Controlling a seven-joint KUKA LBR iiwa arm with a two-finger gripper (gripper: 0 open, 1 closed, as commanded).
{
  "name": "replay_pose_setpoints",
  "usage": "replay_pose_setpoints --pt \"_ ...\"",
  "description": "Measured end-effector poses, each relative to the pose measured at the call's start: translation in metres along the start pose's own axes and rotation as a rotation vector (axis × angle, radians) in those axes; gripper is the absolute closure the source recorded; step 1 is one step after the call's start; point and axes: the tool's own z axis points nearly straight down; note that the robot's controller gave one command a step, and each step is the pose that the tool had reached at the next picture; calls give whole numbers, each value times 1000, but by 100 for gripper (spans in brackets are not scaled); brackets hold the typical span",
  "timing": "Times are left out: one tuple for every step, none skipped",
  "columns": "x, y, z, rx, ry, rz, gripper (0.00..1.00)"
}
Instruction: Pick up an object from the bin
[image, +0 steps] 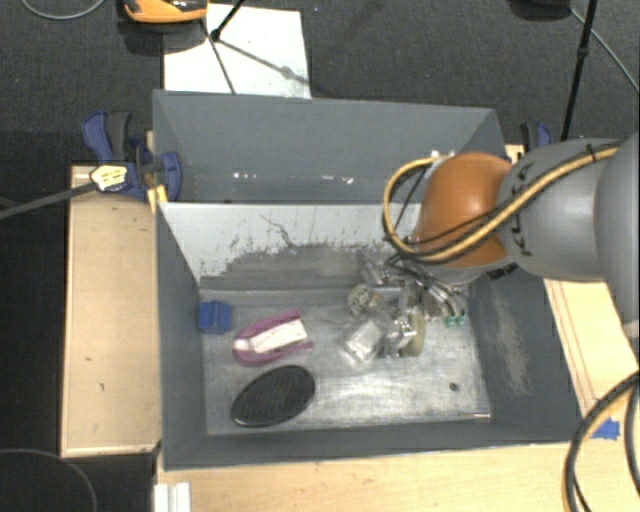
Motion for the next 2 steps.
replay_pose_setpoints --pt "-2 0 -3 0 -8 2 100" --pt "0 -14 -121 0 -1 -91 100"
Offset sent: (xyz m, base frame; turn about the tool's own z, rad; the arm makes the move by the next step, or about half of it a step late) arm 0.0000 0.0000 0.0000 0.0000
